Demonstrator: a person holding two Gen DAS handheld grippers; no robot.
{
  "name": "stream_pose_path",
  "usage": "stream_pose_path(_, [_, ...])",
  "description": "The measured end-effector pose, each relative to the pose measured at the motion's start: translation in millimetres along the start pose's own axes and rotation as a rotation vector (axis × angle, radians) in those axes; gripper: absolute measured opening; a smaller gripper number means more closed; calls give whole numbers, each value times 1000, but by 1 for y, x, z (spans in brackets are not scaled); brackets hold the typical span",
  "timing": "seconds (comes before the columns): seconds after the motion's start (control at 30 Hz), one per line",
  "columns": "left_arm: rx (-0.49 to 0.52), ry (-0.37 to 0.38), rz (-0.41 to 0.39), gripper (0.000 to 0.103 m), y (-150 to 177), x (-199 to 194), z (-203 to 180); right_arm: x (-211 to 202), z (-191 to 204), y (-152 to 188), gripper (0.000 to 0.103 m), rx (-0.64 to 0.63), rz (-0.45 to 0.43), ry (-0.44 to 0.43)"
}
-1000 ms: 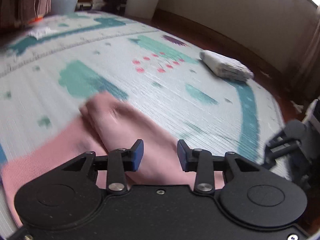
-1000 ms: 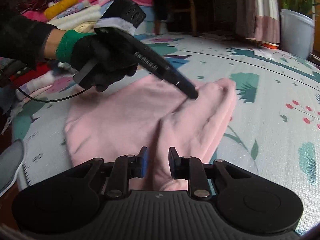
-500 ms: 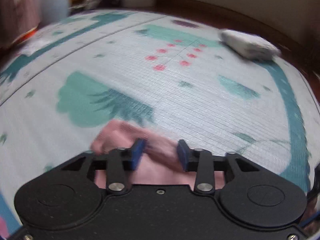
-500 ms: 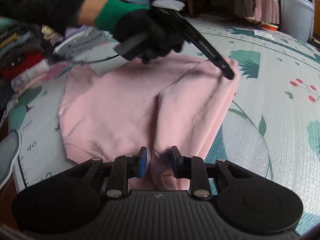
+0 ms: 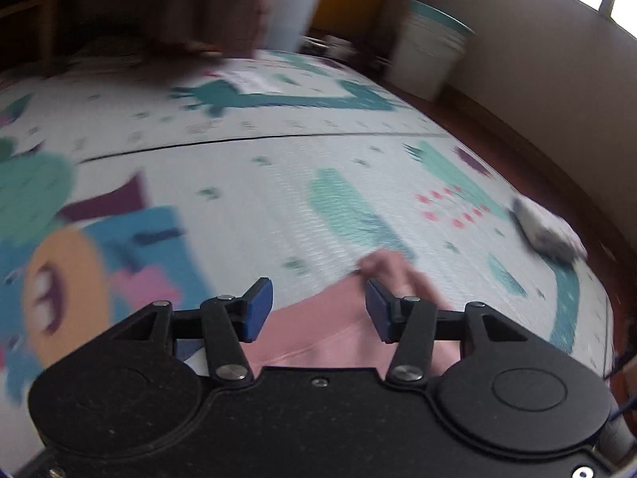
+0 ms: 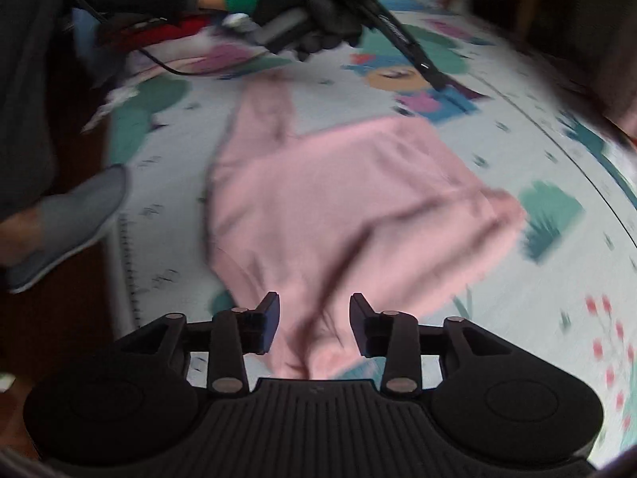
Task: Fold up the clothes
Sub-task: 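Release the sweatshirt with the right gripper while the left gripper grasps the hem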
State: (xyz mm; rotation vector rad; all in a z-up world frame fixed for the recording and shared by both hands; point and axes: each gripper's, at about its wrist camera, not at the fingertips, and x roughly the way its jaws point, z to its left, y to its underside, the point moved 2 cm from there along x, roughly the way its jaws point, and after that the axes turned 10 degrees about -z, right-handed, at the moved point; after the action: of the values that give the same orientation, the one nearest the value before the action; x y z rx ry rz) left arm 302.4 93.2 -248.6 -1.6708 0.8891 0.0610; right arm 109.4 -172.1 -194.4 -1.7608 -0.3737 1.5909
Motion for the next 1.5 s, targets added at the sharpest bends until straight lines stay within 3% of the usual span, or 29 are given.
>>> stream_pose_path(0.1, [-57,-15,-26,51,6,-15,14,24,23,-37,41,-54,8,-28])
stream_pose_path(0.23, [-127,-30,-55,52,15,-26,26,83,85,-69,40,-92,5,24])
stream_pose_path(0.33, [-175,-33,-70,52,19,-32,33,130,131,-78,39,-112,-12,87])
stream_pose_path(0.53, [-264,-35,-105,52,22,-43,44,202,171,-88,40,-66,19,272])
stream_pose_path(0.73, [-354,-37,-141,52,25,-55,56,234,164,-95,40,-3,43,358])
stream_pose_path(0.87, [-353,-33,-127,52,25,-52,58,237,152,-97,40,36,43,398])
stream_pose_path(0.9, [-343,-40,-115,52,26,-49,59,236,148,-96,38,65,44,400])
stream_pose_path(1.0, [-340,-75,-63,51,28,-35,66,232,133,-89,18,191,28,378])
stream_pose_path(1.13, [-401,-52,15,50,33,-14,75,227,120,-87,8,295,0,355])
stream_pose_path(1.3, [-387,-51,104,42,38,13,74,215,116,-86,7,360,-54,355])
stream_pose_path(1.37, [-381,-51,139,35,41,23,73,209,116,-85,6,386,-80,359])
stream_pose_path(1.5, [-382,-77,186,34,44,39,75,203,111,-86,6,417,-114,356])
